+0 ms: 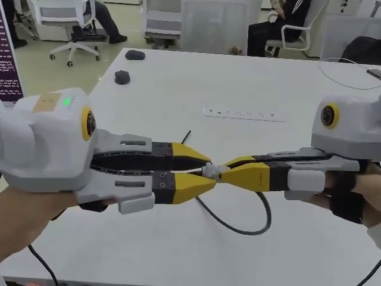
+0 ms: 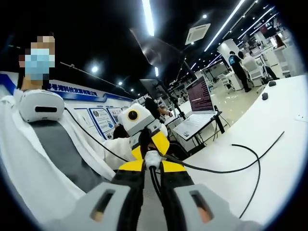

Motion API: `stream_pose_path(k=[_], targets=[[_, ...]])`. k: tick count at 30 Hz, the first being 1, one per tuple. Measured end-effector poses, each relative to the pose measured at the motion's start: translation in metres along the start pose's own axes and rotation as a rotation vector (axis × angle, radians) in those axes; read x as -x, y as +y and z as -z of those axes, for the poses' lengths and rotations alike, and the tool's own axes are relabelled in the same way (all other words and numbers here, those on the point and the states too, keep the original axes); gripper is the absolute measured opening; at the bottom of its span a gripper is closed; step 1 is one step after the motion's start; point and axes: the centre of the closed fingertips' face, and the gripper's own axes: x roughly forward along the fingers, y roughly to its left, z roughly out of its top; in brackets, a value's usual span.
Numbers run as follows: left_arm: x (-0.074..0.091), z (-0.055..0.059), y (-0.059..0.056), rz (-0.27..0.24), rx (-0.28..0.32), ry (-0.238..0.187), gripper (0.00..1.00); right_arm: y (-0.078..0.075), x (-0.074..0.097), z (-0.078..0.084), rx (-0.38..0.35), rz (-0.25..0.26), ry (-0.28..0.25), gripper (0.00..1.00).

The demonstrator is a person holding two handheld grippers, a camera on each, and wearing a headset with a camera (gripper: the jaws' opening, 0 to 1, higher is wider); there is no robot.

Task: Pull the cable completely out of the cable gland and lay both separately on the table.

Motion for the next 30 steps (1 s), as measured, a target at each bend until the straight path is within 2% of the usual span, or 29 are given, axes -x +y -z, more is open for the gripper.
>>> stream_pose_path(k=[2, 5, 9, 12, 13, 15, 17, 18, 20, 25, 28, 29, 30], targets=[[-0.002, -0.001, 0.0, 0.004, 0.031, -0.003, 0.16, 0.002, -0.001, 0.0, 0.008, -0.003, 0.005, 0.1], [-0.001, -0.001, -0.001, 0.025, 0.171, 0.004, 0.15, 0.007, -0.002, 0.0, 0.033, -0.008, 0.008, 0.09], [0.001, -0.003, 0.003, 0.024, 0.21, -0.002, 0.14, 0.007, -0.002, -0.002, 0.089, 0.001, 0.005, 0.09], [0.002, -0.004, 0.005, 0.038, 0.342, -0.03, 0.14, 0.007, -0.004, -0.005, 0.21, 0.017, 0.02, 0.09], [0.003, -0.001, 0.006, 0.038, 0.342, -0.032, 0.14, 0.007, -0.005, -0.003, 0.262, 0.028, 0.049, 0.09], [0.003, 0.001, 0.005, 0.038, 0.342, -0.031, 0.14, 0.006, -0.006, -0.001, 0.328, 0.039, 0.074, 0.09], [0.004, 0.001, 0.006, 0.04, 0.374, -0.043, 0.14, 0.007, -0.007, -0.002, 0.395, 0.04, 0.069, 0.09], [0.004, 0.002, 0.006, 0.039, 0.379, -0.048, 0.14, 0.007, -0.007, -0.001, 0.403, 0.044, 0.074, 0.09], [0.004, 0.002, 0.007, 0.033, 0.381, -0.055, 0.14, 0.005, -0.007, -0.001, 0.462, 0.052, 0.08, 0.09], [0.006, 0.002, 0.008, 0.015, 0.355, -0.066, 0.15, 0.002, -0.009, -0.002, 0.486, 0.066, 0.075, 0.11], [0.007, 0.002, 0.013, -0.017, 0.296, -0.071, 0.15, -0.003, -0.008, -0.005, 0.497, 0.092, 0.079, 0.12], [0.008, 0.002, 0.012, -0.017, 0.299, -0.072, 0.15, -0.005, -0.006, -0.007, 0.492, 0.103, 0.073, 0.17], [0.01, 0.002, 0.015, -0.037, 0.272, -0.077, 0.15, -0.008, -0.004, -0.008, 0.487, 0.117, 0.067, 0.21]])
